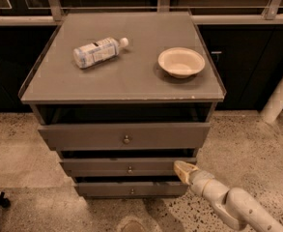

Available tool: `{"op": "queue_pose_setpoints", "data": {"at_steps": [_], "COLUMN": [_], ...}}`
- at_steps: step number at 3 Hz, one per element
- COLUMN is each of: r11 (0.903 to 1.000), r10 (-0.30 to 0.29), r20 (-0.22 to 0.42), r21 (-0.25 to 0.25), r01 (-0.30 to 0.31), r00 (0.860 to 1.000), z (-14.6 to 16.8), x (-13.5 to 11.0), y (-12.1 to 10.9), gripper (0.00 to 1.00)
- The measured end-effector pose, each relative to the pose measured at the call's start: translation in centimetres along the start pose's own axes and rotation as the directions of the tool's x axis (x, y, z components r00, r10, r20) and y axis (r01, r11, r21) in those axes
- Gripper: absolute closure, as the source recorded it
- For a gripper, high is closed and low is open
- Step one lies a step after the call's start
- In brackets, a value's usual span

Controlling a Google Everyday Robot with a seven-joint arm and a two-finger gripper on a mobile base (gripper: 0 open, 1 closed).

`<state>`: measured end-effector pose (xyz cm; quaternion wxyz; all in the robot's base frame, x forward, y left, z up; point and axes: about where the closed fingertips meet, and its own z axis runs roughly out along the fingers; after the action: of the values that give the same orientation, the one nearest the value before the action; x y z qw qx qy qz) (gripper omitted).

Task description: Open middle drawer

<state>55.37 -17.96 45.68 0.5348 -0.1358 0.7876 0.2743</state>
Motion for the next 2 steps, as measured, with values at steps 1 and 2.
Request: {"op": "queue_pose_setpoints", "data": {"at_steps": [1, 2], "r11": [0.9996, 0.9982], "r10": [-0.023, -0.039], "r20": [0.040, 0.065], "r21": [0.017, 0.047], "r01": [0.022, 0.036], "r00": [0.999, 0.997], "z": [2.1, 3.4], "x": [-1.5, -2.7], "y": [-1.8, -3.5], "gripper": [1.00, 1.00]}}
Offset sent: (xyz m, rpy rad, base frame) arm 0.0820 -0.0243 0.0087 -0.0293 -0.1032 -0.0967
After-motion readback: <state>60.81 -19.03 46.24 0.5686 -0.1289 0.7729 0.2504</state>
